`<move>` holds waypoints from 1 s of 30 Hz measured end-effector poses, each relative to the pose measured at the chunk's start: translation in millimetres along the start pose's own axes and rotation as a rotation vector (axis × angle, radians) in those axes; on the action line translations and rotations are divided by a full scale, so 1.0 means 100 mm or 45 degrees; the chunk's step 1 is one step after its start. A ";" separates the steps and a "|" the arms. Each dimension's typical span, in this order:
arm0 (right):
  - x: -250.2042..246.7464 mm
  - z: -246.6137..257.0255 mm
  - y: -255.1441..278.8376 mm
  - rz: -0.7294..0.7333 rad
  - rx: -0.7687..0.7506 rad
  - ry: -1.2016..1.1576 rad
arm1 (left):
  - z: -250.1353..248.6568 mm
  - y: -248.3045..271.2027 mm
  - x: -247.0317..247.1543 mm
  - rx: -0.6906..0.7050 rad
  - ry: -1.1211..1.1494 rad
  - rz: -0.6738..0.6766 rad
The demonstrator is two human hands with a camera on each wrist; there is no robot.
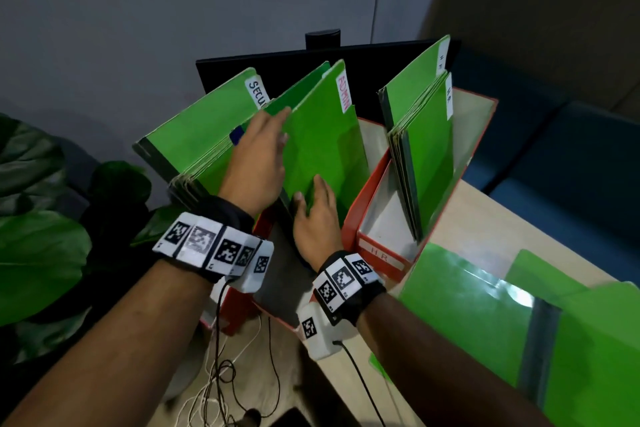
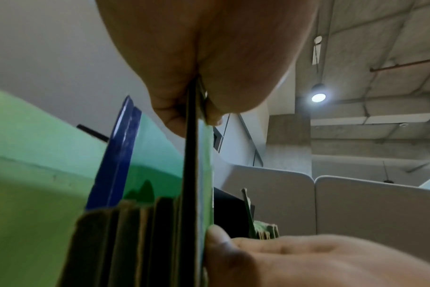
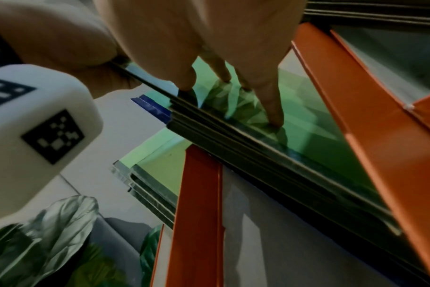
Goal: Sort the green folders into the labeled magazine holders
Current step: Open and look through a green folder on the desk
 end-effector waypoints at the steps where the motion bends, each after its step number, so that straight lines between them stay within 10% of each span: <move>1: 0.01 -0.03 -0.02 0.010 0.032 -0.005 | 0.00 -0.02 0.06 -0.015 0.011 0.047; 19: -0.06 -0.05 -0.29 0.196 0.074 0.091 | 0.14 0.07 0.58 0.054 -0.672 0.406; 25: -0.76 -0.01 0.08 0.149 -0.303 0.064 | -0.33 0.17 0.51 0.056 -0.467 0.248; 30: -1.72 -0.46 0.49 -0.095 -0.204 0.190 | -1.09 0.50 0.97 0.430 -0.169 0.238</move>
Point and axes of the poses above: each hand's wrist, its own y-axis away from the middle knuckle, its own x-axis out of the palm, z = x × y, the point moved 2 cm from there along -y, towards the middle knuckle, and after that the axes turned 9 degrees about -y, right-handed, at the moved point
